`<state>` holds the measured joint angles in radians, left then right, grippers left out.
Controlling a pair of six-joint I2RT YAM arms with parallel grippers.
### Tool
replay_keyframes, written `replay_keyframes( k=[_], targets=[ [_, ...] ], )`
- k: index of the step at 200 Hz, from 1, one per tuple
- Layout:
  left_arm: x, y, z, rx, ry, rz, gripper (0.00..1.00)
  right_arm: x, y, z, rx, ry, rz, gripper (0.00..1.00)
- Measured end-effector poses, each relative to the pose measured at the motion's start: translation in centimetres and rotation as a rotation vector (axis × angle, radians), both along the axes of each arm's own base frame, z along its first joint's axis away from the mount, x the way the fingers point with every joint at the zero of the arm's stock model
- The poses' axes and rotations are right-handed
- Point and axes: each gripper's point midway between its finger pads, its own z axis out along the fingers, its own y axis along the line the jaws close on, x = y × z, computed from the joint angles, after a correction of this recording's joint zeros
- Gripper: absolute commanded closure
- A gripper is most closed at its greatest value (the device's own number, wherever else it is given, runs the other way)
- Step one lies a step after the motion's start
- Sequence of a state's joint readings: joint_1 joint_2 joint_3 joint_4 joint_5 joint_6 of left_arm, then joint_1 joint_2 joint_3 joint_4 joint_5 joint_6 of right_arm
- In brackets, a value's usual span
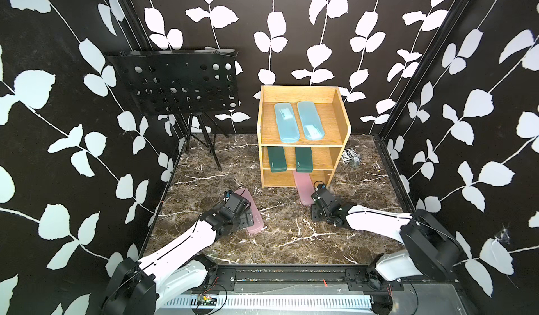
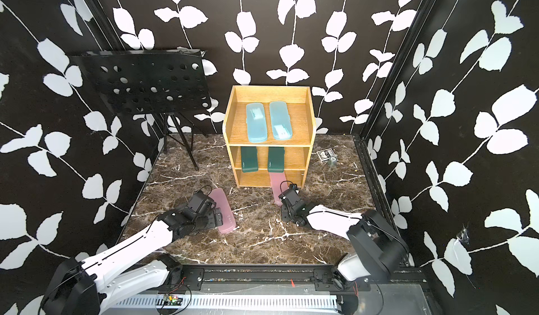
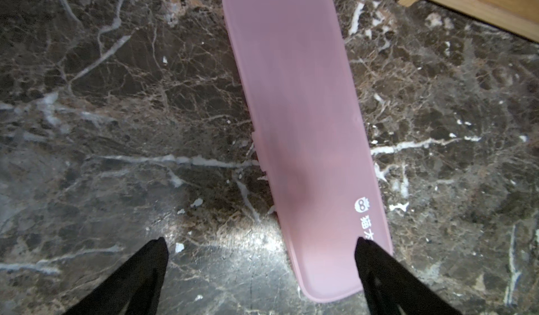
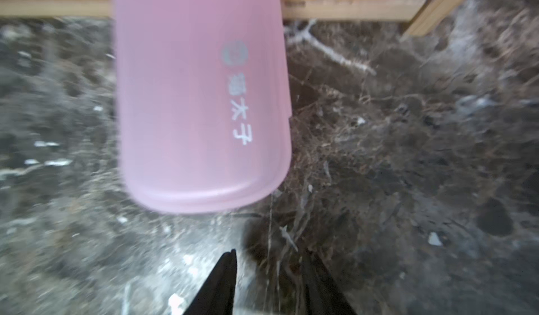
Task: Place the pencil cases on the shelf according to color
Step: Place the pencil case on the shelf, then move the pencil case to the center of the board.
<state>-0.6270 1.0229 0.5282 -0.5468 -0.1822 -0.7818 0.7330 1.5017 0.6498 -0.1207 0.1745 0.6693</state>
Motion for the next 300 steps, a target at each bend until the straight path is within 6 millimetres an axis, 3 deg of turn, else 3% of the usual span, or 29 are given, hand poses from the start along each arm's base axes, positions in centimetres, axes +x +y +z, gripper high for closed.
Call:
replay_keyframes(
  k=[52,100,118,155,177,222,254,269,300],
  targets=[
    [0.7,-0.5,-0.5,-0.002,-0.001,0.0,0.01,3.8,2.5,0.7,-0.007,-0.049,-0.007,0.6],
    [1.7,-1.3,-0.6,0.002,-0.001,-0.008,0.01,4.7,2.9,1.7,-0.016,-0.082,0.007,0.51],
    [2.4,-1.8,-0.6,0.003,-0.003,-0.015,0.01,4.5,2.7,2.2,-0.016,-0.084,0.015,0.43],
    [3.6,-3.1,-1.7,0.005,0.027,-0.034,0.01,3.0,2.0,5.8,0.076,-0.155,0.021,0.22],
    [3.7,-3.8,-3.1,0.004,0.06,-0.046,0.01,1.6,1.4,6.6,0.113,-0.166,0.038,0.15],
    [3.4,-6.8,-2.7,-0.026,0.035,-0.116,0.01,-1.5,1.3,7.7,0.142,-0.179,0.097,0.04],
    [2.7,-8.3,-1.5,-0.051,0.022,-0.152,0.01,-3.2,2.7,9.3,0.181,-0.211,0.139,0.01],
    [2.6,-7.4,0.1,-0.049,-0.016,-0.132,0.01,-3.8,3.6,9.6,0.2,-0.216,0.158,0.01],
    [2.1,-4.5,5.6,-0.061,-0.173,-0.078,0.01,-4.9,5.9,8.7,0.206,-0.193,0.219,0.01]
  ],
)
